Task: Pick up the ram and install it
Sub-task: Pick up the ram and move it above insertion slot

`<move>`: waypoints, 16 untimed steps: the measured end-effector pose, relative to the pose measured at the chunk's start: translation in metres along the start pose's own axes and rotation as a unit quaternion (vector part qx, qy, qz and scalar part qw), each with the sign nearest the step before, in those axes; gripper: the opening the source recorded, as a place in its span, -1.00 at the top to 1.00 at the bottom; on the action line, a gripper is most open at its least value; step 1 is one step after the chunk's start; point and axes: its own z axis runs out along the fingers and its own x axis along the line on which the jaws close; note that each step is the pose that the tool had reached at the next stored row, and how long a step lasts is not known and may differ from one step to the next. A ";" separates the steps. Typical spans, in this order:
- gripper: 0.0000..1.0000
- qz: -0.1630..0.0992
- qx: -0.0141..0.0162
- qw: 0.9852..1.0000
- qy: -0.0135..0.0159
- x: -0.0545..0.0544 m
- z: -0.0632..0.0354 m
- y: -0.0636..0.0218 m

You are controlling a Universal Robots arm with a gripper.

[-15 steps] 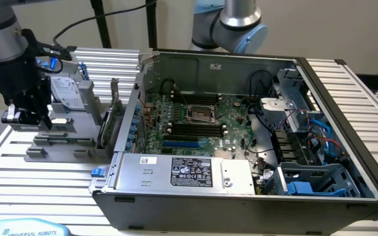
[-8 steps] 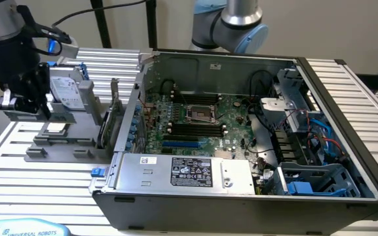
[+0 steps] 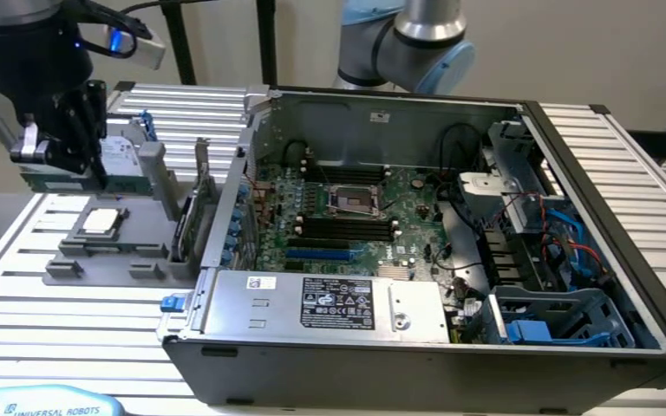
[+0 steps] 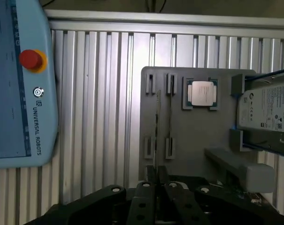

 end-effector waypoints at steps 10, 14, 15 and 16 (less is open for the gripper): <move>0.73 0.000 0.000 1.000 -0.004 0.002 -0.0441 -0.0435; 0.73 0.000 0.000 1.000 -0.008 0.002 -0.0556 -0.0614; 0.73 0.000 0.000 1.000 -0.009 0.003 -0.0576 -0.0658; 0.73 0.000 0.000 1.000 -0.011 0.003 -0.0592 -0.0702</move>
